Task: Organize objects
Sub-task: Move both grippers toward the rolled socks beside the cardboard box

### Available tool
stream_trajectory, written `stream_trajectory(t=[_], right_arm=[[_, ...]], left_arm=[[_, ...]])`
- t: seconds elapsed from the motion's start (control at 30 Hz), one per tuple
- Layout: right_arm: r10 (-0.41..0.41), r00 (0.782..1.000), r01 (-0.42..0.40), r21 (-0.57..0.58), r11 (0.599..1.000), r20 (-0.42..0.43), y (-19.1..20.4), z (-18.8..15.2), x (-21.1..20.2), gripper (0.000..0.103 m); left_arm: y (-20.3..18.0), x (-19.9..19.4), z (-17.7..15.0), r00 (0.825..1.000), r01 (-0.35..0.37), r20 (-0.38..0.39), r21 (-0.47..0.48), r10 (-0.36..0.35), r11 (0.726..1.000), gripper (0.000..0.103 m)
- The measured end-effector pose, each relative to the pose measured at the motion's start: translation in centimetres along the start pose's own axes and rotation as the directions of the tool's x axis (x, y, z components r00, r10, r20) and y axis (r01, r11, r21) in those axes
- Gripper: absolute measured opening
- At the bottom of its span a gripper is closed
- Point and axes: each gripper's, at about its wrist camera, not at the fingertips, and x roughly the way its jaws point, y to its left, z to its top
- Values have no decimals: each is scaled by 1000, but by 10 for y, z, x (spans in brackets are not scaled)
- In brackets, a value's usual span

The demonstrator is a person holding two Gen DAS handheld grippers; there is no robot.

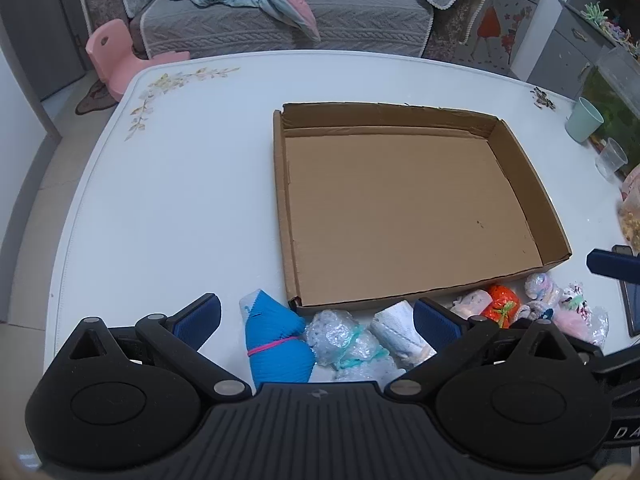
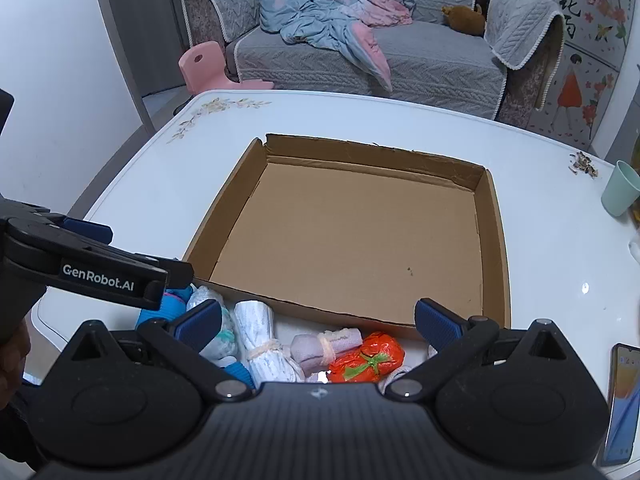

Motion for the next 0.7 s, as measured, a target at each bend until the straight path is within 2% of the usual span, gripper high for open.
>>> stream_trajectory(t=[0.7], right_arm=[[-10, 1000, 11, 16, 1000, -20, -2, 1, 3, 103]], left_arm=[[-5, 1, -2, 1000, -1, -3, 20, 1, 1000, 103]])
